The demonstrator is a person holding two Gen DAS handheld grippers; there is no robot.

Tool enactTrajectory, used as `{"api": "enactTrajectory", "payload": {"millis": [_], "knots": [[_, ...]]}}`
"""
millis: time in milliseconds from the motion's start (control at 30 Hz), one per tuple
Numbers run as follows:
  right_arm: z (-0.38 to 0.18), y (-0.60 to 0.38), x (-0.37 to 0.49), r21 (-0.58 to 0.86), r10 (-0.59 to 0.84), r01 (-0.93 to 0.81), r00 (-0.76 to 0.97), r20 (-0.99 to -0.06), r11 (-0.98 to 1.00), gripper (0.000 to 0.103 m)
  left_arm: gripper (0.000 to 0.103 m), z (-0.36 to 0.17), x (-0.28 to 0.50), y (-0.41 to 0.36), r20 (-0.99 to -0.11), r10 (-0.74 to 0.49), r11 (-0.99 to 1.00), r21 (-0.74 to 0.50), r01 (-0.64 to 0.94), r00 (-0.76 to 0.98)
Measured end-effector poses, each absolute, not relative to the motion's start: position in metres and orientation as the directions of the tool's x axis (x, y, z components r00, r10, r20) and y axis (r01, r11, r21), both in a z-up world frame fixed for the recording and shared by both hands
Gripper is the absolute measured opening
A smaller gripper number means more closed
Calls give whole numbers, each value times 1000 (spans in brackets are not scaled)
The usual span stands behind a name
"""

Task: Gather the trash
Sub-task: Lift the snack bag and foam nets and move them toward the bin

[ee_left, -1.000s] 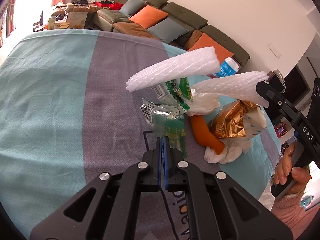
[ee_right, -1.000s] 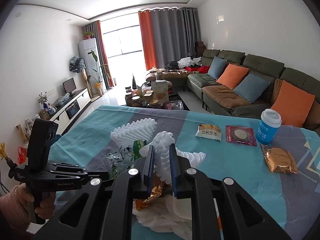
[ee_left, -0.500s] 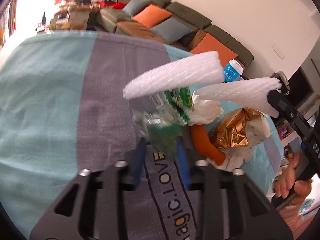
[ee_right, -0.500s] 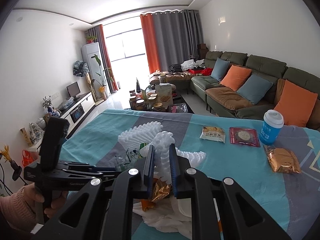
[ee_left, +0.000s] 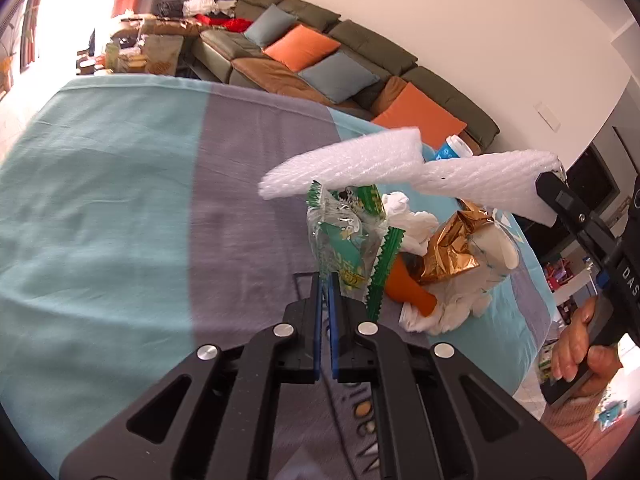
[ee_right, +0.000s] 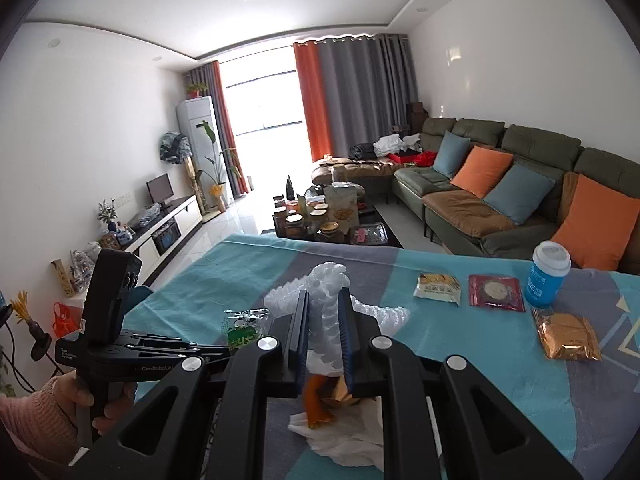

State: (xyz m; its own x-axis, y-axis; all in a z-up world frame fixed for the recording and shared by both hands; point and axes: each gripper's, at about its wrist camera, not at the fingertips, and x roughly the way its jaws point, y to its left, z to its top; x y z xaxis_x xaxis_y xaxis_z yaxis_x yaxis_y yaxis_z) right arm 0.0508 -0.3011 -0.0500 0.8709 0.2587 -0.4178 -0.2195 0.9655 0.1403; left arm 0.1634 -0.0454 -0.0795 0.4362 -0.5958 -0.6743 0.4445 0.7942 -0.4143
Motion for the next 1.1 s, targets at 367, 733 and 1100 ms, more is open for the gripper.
{"api": "enactTrajectory", "payload": {"millis": [367,733,1100], "knots": [[-34,-263,44,182,430,-390,826,-364,903,13,3,-54,119,38,-643,-522,853,-371,368,561],[-50,-193,75,235,588,-541,703,-401,808,13,3,-36,97,123,-626,-402,912,-337,233,668],[-57,-115,102,279,698,-653,566,-438,705,13,3,-36,80,207,-629,-266,942,-329,60,730]]}}
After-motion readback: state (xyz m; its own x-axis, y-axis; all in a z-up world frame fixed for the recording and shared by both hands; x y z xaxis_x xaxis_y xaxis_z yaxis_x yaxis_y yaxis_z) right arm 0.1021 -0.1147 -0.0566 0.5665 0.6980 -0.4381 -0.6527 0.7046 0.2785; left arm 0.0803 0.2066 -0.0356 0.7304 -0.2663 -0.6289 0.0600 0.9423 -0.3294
